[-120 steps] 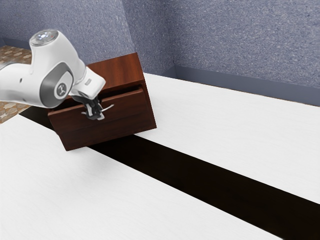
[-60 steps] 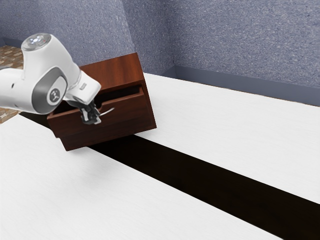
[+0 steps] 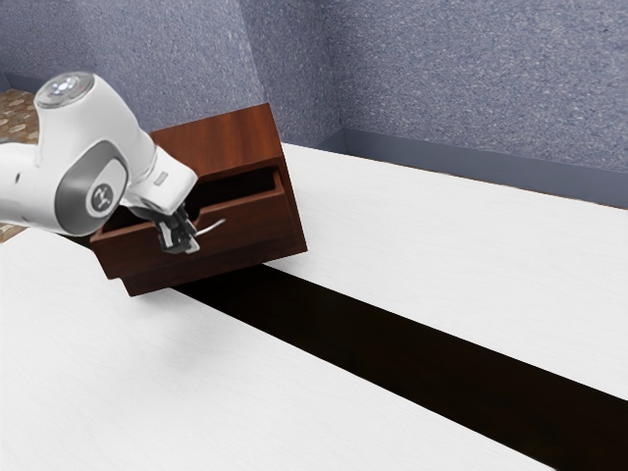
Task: Pull the drawer handle with one arm to open the drawer
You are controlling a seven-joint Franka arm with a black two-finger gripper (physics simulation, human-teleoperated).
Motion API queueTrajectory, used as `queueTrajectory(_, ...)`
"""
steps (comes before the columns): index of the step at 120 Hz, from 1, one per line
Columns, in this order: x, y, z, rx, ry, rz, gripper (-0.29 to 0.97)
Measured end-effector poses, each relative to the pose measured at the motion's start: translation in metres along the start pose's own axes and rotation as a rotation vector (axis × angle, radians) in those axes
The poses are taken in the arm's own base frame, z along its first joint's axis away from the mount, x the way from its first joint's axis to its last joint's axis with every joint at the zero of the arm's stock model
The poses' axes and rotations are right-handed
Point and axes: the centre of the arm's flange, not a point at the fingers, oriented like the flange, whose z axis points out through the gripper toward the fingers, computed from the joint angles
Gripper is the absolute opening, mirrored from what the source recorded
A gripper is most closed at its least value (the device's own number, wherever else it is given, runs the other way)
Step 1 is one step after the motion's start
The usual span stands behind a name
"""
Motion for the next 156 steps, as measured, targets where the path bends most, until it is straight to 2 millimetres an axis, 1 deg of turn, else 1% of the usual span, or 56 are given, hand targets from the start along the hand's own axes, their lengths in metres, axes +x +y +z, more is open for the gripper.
queueTrajectory(24, 0.001, 0.012, -0.005, -0.005, 0.006, 0.006, 0.1)
queueTrajectory(51, -0.004, 0.024, -0.012, -0.001, 0.012, 0.005, 0.09)
queueTrajectory(61, -0.002, 0.029, -0.014, -0.001, 0.015, 0.01, 0.09)
queueTrajectory(79, -0.001, 0.034, -0.019, 0.002, 0.023, 0.012, 0.08)
queueTrajectory(112, -0.001, 0.044, -0.023, 0.002, 0.025, 0.014, 0.09)
queueTrajectory(131, -0.004, 0.051, -0.03, 0.006, 0.027, 0.014, 0.08)
queueTrajectory(139, -0.006, 0.053, -0.037, 0.016, 0.032, 0.012, 0.09)
queueTrajectory(144, -0.007, 0.056, -0.046, 0.027, 0.038, 0.012, 0.09)
queueTrajectory(151, -0.01, 0.061, -0.074, 0.059, 0.052, 0.012, 0.13)
queueTrajectory(156, -0.009, 0.064, -0.107, 0.09, 0.065, 0.019, 0.18)
